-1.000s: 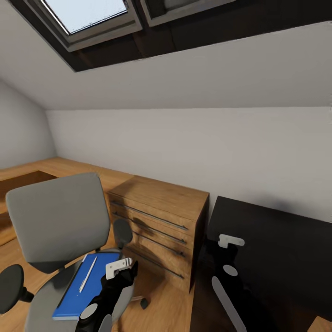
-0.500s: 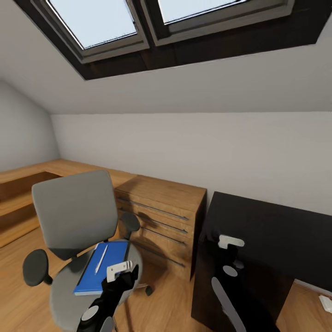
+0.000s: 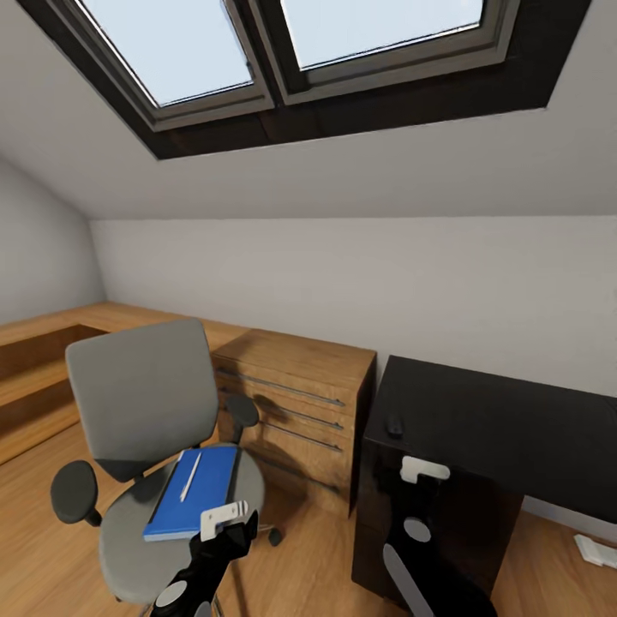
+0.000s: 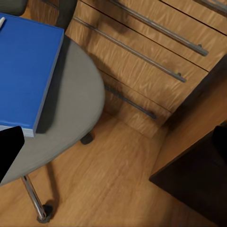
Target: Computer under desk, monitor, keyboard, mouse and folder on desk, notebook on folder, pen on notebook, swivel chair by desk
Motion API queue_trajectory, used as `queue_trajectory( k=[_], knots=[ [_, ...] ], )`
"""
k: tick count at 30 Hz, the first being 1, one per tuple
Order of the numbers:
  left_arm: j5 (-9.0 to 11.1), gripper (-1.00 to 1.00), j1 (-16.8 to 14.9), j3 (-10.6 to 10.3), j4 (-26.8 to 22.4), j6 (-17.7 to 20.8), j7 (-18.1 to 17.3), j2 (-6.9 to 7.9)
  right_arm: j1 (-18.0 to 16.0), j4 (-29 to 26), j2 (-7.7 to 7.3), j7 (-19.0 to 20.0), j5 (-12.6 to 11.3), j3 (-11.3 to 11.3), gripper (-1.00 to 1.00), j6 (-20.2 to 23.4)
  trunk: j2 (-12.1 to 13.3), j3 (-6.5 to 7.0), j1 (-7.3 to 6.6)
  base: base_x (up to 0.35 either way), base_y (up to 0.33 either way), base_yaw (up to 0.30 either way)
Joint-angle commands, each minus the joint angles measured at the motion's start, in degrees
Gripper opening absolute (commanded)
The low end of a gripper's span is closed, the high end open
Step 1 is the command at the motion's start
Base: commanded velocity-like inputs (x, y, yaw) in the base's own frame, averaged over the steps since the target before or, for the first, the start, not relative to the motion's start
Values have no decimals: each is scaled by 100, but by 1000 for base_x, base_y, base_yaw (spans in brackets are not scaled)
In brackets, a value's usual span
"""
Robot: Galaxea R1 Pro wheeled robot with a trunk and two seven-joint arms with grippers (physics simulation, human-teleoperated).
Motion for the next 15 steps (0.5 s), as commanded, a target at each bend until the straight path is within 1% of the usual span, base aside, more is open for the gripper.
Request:
queue_trajectory(
  k=[1,2,3,7,8,11,12,15],
  knots=[
    [62,100,-3,-7,-5,20,45,3,39,8,-7,-78,-15,67,100,-66,-4,3,0,-9,4,-47],
    [63,100,-3,-4,0,19,45,5,81,21,-7,-117,-12,118,100,-172,-4,12,0,-7,3,-37],
    [65,100,-3,-2,17,20,46,5,163,41,-7,-218,-5,249,100,-373,-4,21,0,-5,2,-24],
    [64,100,-3,-5,110,16,44,-3,313,76,-10,-542,-2,617,100,-647,-4,58,0,-3,1,-14],
    [62,100,-3,-7,157,13,42,-4,371,127,-12,-745,-1,831,100,-727,-4,67,0,-1,0,-6],
    [61,100,-1,-6,197,11,44,-6,431,287,-14,-1038,-1,1160,100,-876,-4,92,0,-1,0,-4],
    [62,100,-2,-5,213,14,43,-5,455,437,-15,-1214,-1,1384,100,-1048,-4,99,0,0,0,-2],
    [67,100,-2,0,226,16,48,-4,476,692,-15,-1452,-3,1728,100,-1408,-4,112,0,0,0,-1]
  ],
)
